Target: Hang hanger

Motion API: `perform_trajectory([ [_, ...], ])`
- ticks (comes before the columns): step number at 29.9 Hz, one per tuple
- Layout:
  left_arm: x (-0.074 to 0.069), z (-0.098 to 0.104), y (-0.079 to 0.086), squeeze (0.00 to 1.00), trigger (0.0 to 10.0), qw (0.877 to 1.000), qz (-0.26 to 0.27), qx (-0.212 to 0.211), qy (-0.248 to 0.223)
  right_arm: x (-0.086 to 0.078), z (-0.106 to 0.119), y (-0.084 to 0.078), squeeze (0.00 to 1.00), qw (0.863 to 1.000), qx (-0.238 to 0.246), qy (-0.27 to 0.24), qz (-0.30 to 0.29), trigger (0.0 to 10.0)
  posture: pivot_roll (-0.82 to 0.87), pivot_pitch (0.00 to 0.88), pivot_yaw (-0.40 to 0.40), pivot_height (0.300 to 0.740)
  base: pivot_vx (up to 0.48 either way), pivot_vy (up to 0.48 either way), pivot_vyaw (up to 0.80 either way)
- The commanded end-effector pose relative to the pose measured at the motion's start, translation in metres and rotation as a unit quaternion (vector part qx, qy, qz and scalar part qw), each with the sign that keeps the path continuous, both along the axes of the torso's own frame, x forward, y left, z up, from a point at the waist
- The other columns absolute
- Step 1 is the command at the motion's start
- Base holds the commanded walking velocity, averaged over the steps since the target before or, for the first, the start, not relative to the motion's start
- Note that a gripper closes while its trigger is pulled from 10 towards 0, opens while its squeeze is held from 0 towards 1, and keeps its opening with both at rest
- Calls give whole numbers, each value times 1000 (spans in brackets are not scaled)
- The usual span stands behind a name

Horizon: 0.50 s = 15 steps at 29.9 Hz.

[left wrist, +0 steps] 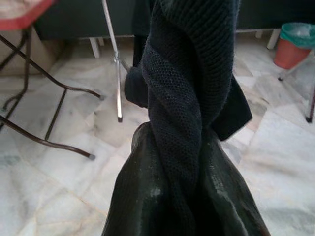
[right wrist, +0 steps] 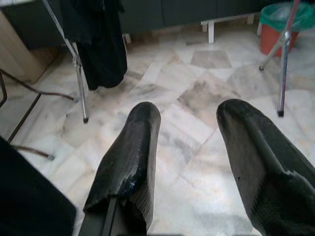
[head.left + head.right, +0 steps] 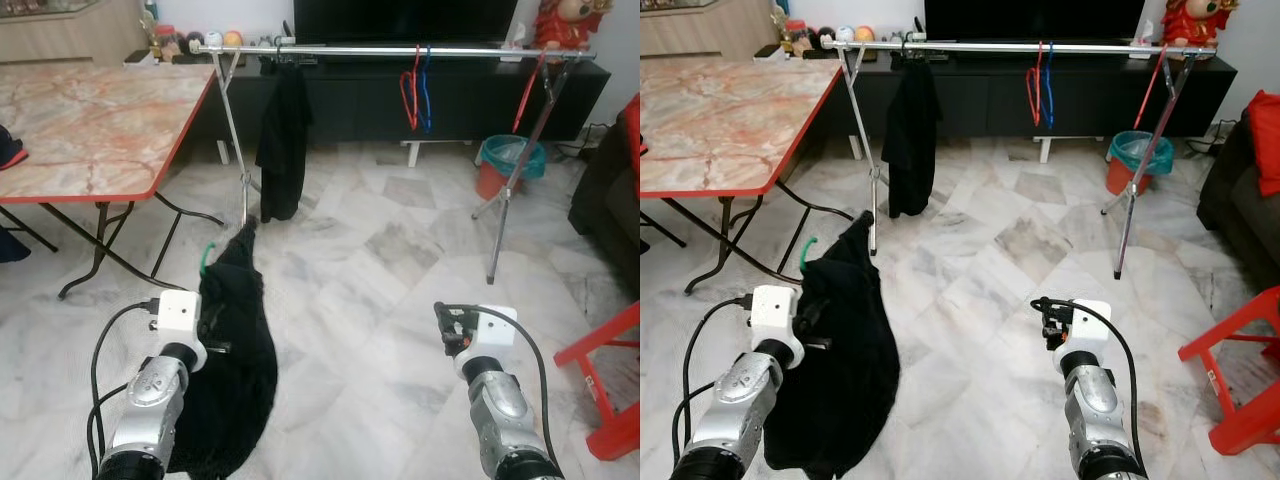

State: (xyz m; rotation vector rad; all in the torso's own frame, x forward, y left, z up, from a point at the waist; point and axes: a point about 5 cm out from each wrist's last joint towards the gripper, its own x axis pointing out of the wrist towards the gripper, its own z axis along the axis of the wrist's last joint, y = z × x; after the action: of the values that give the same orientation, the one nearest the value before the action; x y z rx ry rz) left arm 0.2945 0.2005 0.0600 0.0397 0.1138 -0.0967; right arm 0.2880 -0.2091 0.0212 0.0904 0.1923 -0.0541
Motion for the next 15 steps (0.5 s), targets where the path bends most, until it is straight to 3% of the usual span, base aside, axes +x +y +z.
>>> perform_trajectory([
  [1,-3,3,8,0,10000,1000,16,5,-18,-1,3,-2,0,1000,-3,-12,-12,10000,-81,0,52,740,0,0,0],
  [6,-16,-9,22,0,10000,998,57,6,-9,-8,0,2,0,1000,-14,-19,-15,10000,-82,0,62,740,0,0,0],
  [15,-8,-12,27,0,10000,996,85,-11,-2,-8,-2,1,0,999,-26,-14,-20,10000,-106,0,78,740,0,0,0],
])
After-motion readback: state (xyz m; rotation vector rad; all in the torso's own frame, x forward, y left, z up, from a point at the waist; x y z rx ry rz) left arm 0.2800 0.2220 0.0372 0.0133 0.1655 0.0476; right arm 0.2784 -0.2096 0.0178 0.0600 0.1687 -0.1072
